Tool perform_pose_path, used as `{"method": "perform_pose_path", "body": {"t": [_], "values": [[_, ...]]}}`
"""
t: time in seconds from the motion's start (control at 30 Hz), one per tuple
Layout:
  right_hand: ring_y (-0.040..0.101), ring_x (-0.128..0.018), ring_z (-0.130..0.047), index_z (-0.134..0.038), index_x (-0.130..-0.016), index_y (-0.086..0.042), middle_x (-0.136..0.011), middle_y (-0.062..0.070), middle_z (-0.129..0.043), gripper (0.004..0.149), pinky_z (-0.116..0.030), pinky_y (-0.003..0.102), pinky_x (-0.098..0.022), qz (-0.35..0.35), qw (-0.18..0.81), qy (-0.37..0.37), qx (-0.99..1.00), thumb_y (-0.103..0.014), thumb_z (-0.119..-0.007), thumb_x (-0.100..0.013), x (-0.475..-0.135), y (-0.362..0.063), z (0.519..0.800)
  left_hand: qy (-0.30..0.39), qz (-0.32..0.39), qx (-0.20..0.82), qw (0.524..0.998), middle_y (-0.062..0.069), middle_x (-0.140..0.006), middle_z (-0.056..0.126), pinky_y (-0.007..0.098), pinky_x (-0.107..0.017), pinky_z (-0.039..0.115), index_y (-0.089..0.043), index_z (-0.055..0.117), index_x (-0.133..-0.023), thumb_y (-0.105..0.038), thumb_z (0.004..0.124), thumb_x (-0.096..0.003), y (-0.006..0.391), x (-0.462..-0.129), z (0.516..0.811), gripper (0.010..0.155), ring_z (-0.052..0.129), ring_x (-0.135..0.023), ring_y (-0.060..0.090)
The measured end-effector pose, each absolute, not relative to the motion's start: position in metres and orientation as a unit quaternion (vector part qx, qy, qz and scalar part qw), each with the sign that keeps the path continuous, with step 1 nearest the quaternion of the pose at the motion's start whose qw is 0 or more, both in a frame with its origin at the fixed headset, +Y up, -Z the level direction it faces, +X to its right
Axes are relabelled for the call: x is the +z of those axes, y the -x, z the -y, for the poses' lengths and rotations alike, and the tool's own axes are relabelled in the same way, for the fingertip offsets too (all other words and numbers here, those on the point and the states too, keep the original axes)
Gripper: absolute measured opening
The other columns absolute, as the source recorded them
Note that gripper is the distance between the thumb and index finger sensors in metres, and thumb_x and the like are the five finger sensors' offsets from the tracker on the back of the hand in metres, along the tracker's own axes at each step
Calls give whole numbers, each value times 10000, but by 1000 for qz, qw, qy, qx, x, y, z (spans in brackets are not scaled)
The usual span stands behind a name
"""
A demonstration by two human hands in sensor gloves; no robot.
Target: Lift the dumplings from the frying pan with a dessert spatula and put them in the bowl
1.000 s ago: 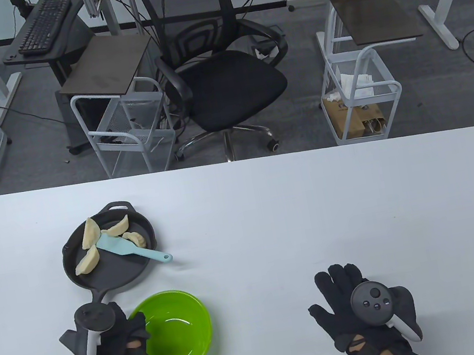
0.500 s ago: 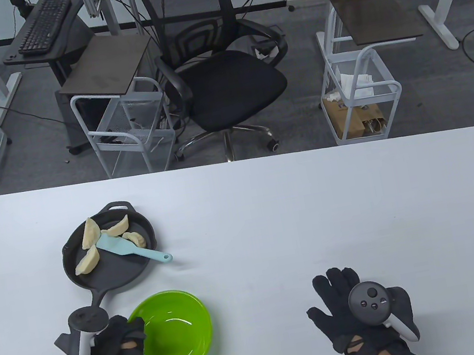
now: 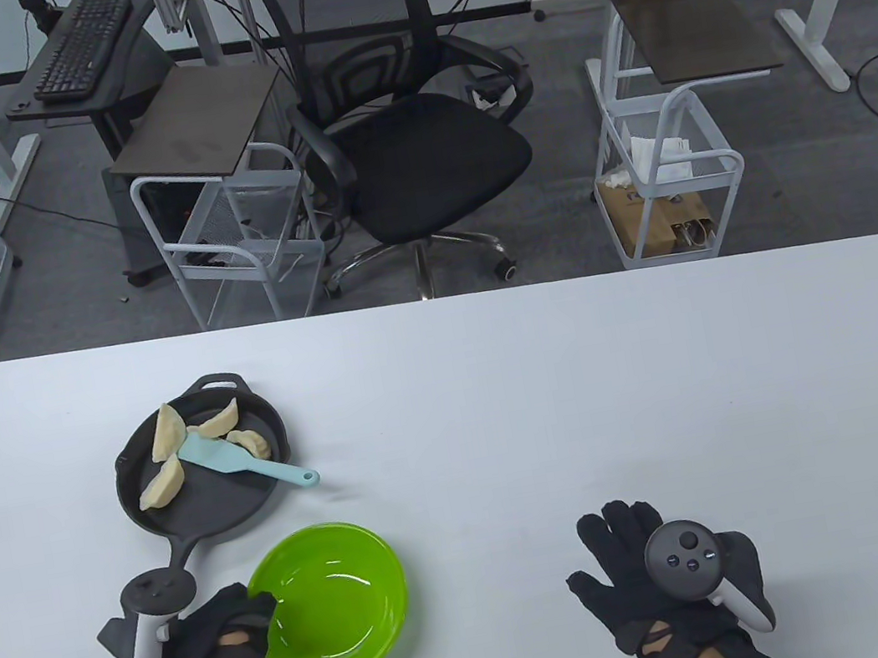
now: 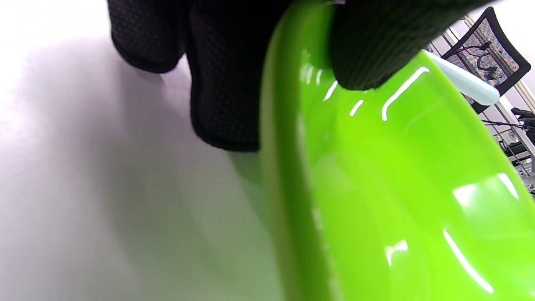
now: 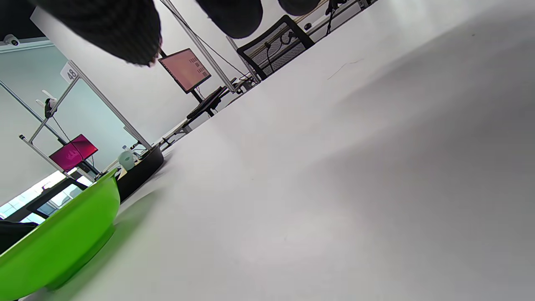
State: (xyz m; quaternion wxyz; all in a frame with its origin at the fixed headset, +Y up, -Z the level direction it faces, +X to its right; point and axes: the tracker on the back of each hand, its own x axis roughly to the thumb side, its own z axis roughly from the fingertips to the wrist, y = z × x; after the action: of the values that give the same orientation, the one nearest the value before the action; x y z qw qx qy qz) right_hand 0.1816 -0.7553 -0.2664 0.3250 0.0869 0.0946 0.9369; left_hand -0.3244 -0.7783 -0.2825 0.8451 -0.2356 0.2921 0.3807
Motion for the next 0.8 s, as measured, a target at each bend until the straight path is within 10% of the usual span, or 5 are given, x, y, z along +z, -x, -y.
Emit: {"method": "perform_pose_path", "body": {"t": [0.8], "values": [[585, -1024, -209, -404, -1105, -146, -1145, 241, -285, 726, -227, 725, -723, -121, 456, -78, 878, -529, -710, -569, -266, -174, 767, 217, -183, 492, 823, 2, -821, 1019, 482, -634, 747, -281, 644, -1052, -493, 820, -532, 279, -284, 771, 588, 1053, -523, 145]]}}
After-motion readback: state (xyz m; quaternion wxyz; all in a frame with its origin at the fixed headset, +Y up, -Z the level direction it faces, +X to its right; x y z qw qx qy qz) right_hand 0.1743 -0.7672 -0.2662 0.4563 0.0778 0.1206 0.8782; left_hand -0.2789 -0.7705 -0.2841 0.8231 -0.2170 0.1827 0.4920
